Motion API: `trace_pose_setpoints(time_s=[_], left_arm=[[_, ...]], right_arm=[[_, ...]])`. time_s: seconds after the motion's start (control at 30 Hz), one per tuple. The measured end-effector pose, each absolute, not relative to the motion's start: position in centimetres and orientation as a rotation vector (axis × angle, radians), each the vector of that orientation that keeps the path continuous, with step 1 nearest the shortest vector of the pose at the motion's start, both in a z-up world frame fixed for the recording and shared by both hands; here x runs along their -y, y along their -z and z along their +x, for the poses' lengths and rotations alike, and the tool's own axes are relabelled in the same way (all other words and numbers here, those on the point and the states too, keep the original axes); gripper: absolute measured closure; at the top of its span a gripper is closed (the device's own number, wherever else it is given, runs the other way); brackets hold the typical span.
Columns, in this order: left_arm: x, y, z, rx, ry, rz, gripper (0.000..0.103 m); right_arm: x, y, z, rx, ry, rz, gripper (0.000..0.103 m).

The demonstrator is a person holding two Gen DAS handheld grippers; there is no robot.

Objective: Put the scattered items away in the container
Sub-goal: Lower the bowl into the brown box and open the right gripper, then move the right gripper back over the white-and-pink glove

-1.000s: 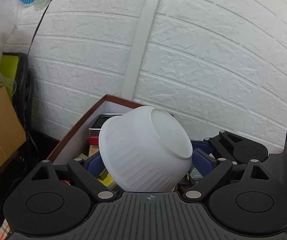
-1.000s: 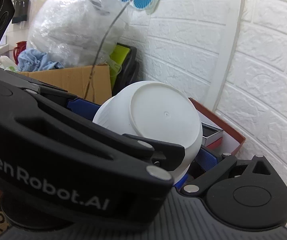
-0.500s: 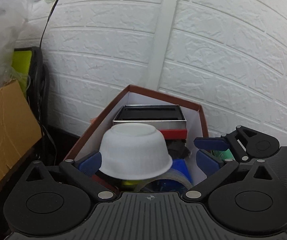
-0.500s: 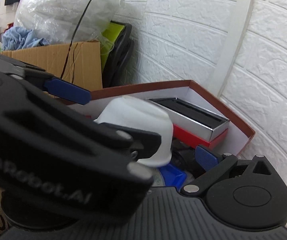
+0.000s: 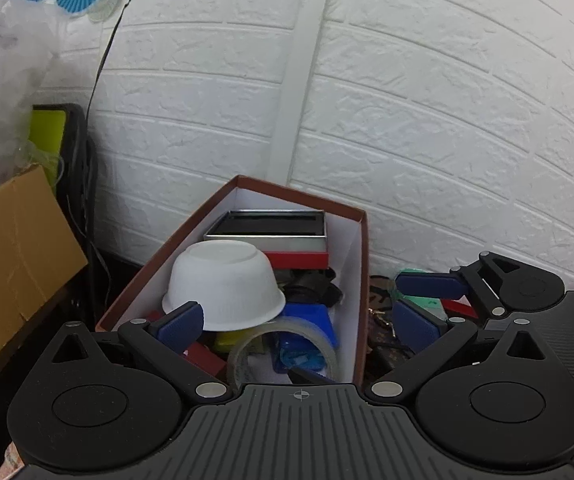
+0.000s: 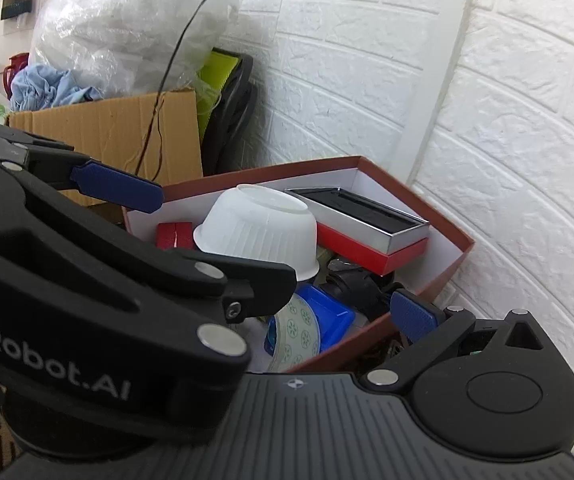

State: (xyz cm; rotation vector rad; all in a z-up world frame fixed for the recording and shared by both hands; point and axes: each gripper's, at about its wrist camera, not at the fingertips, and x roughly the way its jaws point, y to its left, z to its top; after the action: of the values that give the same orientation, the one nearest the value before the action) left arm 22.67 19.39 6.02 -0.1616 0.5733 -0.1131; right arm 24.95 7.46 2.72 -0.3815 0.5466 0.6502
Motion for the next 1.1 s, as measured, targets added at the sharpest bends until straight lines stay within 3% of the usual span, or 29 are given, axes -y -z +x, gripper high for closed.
trace_pose_setpoints(time_s=[0.53,1.1], left_arm=[[-8.2,-8.0,10.7,-0.538,0.057,-0.127,0.0],[1.0,1.8,7.8,-0.746,0.185,-0.107,0.0]], right_arm=[[0.3,-4.7,14.3,-0.525,-0.573,-0.376,0.0],[15.5,4.6,7.5,-0.695,-0.265,-0.097,0.001]])
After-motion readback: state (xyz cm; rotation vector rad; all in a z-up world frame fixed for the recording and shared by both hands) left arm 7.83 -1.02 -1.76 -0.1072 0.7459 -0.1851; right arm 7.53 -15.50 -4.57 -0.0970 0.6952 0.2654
